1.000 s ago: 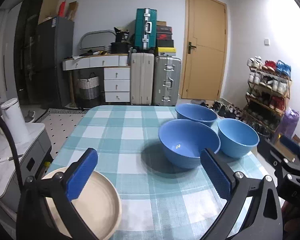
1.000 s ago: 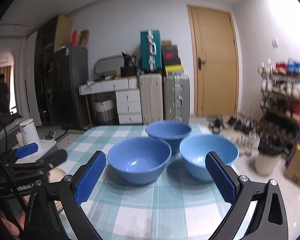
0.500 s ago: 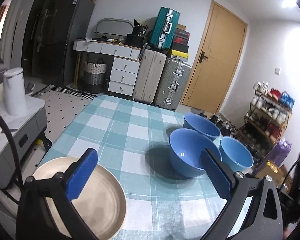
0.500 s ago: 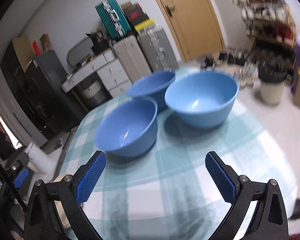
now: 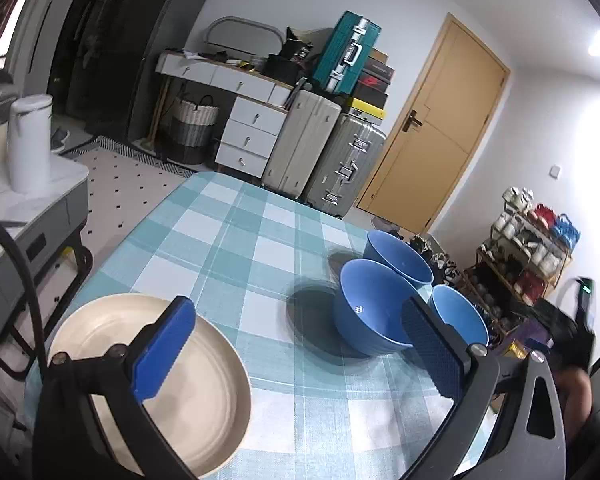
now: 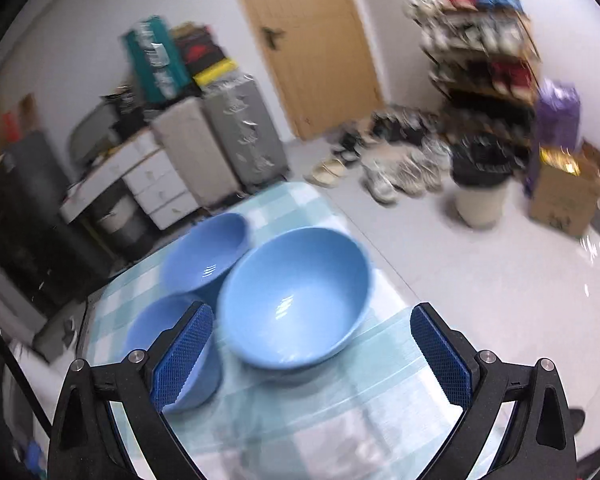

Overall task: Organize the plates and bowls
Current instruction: 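Move the right gripper to a blue bowl and close on its rim, then lift the blue bowl with the right gripper toward the other blue bowls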

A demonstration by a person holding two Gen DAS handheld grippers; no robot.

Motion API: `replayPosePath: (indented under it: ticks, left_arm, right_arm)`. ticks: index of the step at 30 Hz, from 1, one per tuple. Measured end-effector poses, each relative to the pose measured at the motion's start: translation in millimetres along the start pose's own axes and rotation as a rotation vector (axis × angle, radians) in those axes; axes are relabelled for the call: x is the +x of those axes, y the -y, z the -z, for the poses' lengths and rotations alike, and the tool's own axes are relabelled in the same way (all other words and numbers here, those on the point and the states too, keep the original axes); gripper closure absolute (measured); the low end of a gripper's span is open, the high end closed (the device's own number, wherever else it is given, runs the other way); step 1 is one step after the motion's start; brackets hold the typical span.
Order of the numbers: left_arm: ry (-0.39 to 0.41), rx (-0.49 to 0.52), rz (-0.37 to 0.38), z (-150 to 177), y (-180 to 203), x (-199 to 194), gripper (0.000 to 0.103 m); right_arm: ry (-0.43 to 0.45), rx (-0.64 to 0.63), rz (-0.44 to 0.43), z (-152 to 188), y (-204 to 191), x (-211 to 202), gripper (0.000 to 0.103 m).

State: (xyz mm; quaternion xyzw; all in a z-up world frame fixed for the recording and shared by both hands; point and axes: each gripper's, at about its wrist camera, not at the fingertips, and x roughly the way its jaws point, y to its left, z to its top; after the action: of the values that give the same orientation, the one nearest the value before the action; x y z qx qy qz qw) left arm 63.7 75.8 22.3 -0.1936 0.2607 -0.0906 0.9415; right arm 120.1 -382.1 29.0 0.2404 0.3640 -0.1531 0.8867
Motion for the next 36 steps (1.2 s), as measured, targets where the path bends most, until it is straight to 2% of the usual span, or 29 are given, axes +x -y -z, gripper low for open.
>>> replayPosePath:
  ticks: [2,5,7,11,15,18,21,24,28,36]
  left_arm:
    - [-0.004,0.029,0.000,2.4,7.0,2.8,0.000]
    - [-0.020,0.059,-0.012,4.5,13.3,6.7,0.000]
    - [-0.038,0.070,-0.010,6.5,15.8,10.3,0.000]
    - [-0.060,0.083,-0.011,8.8,17.9,14.9,0.000]
    - [-0.078,0.085,-0.009,9.2,18.2,18.5,0.000]
    - [-0.089,0.078,-0.003,9.8,18.1,20.1,0.000]
    - [-0.091,0.082,-0.007,10.3,18.4,20.6,0.000]
    - [-0.097,0.081,-0.006,10.6,18.0,21.5,0.000]
    - [-0.105,0.076,-0.006,10.3,16.5,23.9,0.000]
    - [-0.116,0.072,-0.014,10.6,14.8,28.5,0.000]
  right_arm:
    - [-0.136,0.092,-0.018,-13.5,20.6,32.4,0.005]
    - [-0.242,0.167,0.028,-17.9,39.4,62.5,0.011]
    - [-0.285,0.208,0.023,-17.9,49.6,76.9,0.019]
    - [-0.341,0.284,0.004,-11.8,65.0,100.5,0.023]
    - [-0.405,0.311,-0.042,-8.9,62.6,115.9,0.052]
    - [-0.396,0.326,-0.043,-5.5,57.5,118.6,0.055]
    - [-0.394,0.317,-0.036,-7.4,52.7,121.0,0.065]
    - [-0.403,0.310,-0.033,-6.8,49.0,120.5,0.080]
    - [-0.392,0.300,-0.016,-5.9,47.2,116.2,0.085]
    - [-0.375,0.242,-0.004,-4.2,43.6,105.6,0.087]
